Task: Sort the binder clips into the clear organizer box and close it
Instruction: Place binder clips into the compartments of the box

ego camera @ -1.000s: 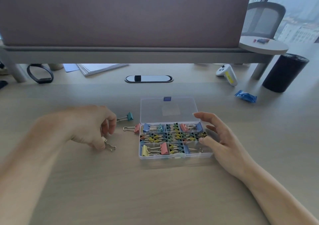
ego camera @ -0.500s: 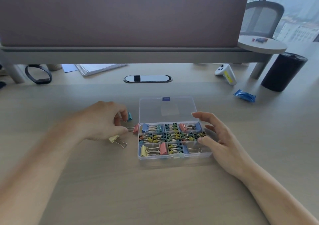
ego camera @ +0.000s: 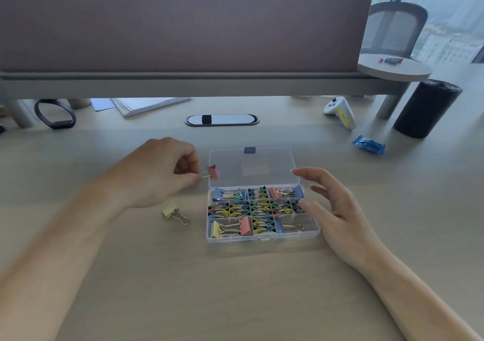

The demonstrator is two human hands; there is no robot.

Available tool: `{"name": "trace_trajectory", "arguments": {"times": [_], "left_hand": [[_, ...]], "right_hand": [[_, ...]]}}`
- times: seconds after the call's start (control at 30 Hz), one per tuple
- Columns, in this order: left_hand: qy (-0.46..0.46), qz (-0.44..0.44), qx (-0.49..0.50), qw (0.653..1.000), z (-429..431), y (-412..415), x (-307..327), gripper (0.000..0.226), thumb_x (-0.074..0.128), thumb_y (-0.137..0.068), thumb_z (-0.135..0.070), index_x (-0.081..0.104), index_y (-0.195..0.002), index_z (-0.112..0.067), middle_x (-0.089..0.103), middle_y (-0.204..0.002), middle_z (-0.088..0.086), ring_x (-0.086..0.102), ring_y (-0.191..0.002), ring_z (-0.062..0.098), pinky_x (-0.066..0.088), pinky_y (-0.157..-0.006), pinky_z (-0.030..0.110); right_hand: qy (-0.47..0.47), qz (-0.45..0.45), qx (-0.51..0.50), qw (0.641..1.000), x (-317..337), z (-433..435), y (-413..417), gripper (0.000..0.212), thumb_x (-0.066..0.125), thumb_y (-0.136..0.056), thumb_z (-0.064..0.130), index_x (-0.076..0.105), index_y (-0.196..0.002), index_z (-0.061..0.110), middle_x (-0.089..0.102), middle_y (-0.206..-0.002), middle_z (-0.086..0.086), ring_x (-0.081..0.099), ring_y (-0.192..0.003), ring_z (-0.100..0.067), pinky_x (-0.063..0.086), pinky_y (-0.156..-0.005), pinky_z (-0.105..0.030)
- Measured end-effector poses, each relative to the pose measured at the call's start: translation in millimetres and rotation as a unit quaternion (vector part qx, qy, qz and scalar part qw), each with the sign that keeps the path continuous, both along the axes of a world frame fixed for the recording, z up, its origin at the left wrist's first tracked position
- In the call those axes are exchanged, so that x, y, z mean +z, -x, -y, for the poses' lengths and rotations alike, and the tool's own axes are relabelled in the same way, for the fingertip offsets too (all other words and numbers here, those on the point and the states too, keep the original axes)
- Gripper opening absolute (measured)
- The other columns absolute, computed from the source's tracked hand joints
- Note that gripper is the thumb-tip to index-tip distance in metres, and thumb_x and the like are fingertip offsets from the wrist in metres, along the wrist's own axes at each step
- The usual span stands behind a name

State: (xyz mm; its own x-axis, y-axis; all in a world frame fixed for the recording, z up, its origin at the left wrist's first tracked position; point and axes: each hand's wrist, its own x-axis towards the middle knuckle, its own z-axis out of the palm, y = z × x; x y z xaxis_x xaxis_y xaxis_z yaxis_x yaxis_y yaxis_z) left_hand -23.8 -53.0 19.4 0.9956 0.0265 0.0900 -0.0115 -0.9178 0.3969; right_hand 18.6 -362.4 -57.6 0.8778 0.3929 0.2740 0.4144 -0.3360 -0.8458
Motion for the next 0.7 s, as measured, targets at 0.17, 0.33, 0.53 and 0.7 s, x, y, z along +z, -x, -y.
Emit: {"name": "trace_trajectory", "arguments": {"times": [0.17, 0.33, 0.53, 0.7], "left_hand": [[0.174, 0.001, -0.083, 0.981, 80, 11, 0, 0.014, 0.084, -0.082, -0.026, 0.071, -0.086, -0.030, 0.076, -0.077, -0.019, 0.069, -0.069, -0.003, 0.051, -0.065, 0.012], [0.180, 0.009, -0.099, 0.979, 119, 7, -25, 0.003, 0.076, -0.090, -0.031, 0.073, -0.090, -0.030, 0.074, -0.077, -0.014, 0.068, -0.074, 0.001, 0.049, -0.067, 0.013], [0.158, 0.014, -0.100, 0.982, 132, 6, -37, 0.004, 0.072, -0.093, -0.029, 0.076, -0.093, -0.030, 0.072, -0.075, -0.013, 0.065, -0.070, 0.002, 0.050, -0.067, 0.020], [0.081, 0.052, -0.114, 0.989, 133, 9, -39, 0.009, 0.071, -0.093, -0.032, 0.078, -0.098, -0.034, 0.067, -0.075, -0.011, 0.057, -0.074, 0.006, 0.042, -0.068, 0.023]], "right_hand": [[-0.009, 0.109, -0.033, 0.994, 13, -4, 7, 0.021, 0.058, -0.095, 0.043, 0.072, -0.109, 0.035, 0.074, -0.096, 0.011, 0.065, -0.089, -0.012, 0.044, -0.080, -0.024], [0.031, 0.074, -0.015, 0.997, 14, 3, 2, 0.010, 0.075, -0.090, 0.032, 0.075, -0.080, 0.030, 0.067, -0.069, 0.004, 0.053, -0.061, -0.023, 0.046, -0.058, -0.044], [0.085, 0.011, 0.001, 0.996, 19, 23, -5, 0.010, 0.076, -0.090, 0.024, 0.076, -0.080, 0.026, 0.073, -0.069, 0.002, 0.062, -0.065, -0.032, 0.051, -0.061, -0.040], [0.123, 0.032, -0.019, 0.992, 20, 21, -2, 0.017, 0.081, -0.083, 0.024, 0.072, -0.069, 0.024, 0.066, -0.057, 0.003, 0.046, -0.047, -0.005, 0.037, -0.052, -0.018]]}}
